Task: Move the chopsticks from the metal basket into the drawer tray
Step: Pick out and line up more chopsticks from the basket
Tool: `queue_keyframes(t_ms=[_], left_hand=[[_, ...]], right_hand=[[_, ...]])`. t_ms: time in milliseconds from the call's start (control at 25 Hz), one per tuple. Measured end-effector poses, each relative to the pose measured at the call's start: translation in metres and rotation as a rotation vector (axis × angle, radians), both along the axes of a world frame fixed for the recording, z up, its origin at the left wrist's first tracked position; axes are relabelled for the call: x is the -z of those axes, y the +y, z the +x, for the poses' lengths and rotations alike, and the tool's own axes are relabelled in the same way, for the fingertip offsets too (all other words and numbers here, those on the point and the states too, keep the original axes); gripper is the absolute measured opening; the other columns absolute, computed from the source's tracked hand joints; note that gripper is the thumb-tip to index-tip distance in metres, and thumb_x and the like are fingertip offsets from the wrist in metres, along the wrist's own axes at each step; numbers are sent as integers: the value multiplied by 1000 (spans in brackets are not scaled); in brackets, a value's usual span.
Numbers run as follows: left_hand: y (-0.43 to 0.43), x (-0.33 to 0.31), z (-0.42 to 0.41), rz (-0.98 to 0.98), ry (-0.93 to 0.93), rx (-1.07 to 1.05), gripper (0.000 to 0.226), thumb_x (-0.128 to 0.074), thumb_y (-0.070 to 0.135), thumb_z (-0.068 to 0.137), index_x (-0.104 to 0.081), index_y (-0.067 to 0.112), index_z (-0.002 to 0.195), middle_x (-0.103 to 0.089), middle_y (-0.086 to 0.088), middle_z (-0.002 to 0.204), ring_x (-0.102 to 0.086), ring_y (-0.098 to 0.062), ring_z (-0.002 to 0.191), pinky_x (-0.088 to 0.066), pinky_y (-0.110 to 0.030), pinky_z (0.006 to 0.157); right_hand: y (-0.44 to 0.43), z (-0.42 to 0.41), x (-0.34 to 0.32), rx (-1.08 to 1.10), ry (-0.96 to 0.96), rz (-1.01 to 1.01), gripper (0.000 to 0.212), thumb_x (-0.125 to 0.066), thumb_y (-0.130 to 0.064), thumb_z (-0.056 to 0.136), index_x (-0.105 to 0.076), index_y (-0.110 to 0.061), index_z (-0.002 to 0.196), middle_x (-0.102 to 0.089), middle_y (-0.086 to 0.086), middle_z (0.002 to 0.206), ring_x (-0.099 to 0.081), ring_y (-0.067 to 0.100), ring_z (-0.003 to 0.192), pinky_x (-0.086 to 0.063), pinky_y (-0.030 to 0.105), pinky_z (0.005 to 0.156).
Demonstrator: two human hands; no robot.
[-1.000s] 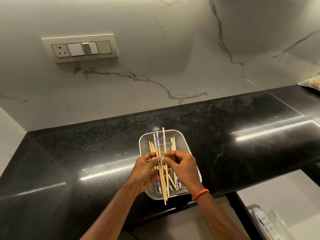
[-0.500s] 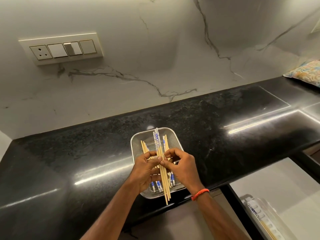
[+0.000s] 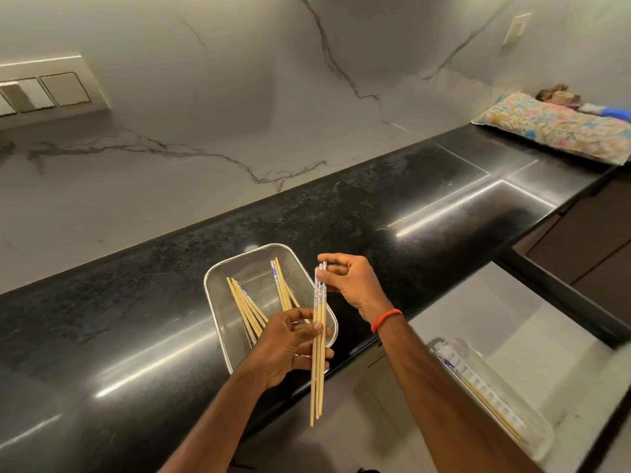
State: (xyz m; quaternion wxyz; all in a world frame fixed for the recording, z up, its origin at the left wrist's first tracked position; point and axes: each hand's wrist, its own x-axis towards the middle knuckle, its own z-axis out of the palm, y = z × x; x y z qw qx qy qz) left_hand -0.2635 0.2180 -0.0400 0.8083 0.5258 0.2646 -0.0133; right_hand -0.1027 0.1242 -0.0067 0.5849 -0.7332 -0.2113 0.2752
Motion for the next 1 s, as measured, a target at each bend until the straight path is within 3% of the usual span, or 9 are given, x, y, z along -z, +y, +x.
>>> queue_keyframes(t_ms=[160,400,600,760,880,1000], left_hand=[[-14,2,5,21,14,50,26,-66,9,94,-64,2,119,-76,-22,102,-76,-41,83,-63,-47,66],[-39,2,16,18,10,118,21,-64,9,96,-70,7,116,-77,-20,102,-77,-39,81,-63,-44,67],[-55,2,25,23,17,158,19,-67,10,94,-70,6,112,-77,-21,100,-77,-39,78,-63,-41,63],[-74,7,34,58,16,165,21,-68,12,93,-68,5,113,-78,-18,97,-77,-38,77,-64,-43,64],[-90,12,41,105,30,168,20,-69,13,93,-70,7,112,-78,-15,95,-77,-36,76,-64,-46,66],[-109,15,49,113,54,183,19,-70,14,92,-72,8,110,-79,-16,96,-77,-37,79,-64,-47,69]], right_hand=[[-24,-1,5,38,-15,30,35,-76,-5,85,-69,-8,119,-78,8,94,-76,18,87,-62,25,74],[-58,2,9,45,-41,6,32,-79,-6,83,-72,-11,114,-78,7,95,-76,18,88,-62,29,76],[-80,4,13,70,-15,20,34,-77,-6,84,-70,-10,116,-77,10,98,-76,22,90,-62,40,84],[-103,3,19,139,126,24,44,-76,-17,86,-60,-20,128,-78,9,97,-75,21,92,-62,36,85],[-124,-3,32,89,168,-70,41,-74,-23,89,-64,-10,126,-77,10,103,-75,21,94,-59,43,91],[-141,-6,38,79,195,-30,25,-71,-19,91,-71,-5,113,-77,12,99,-75,24,93,-58,44,93]])
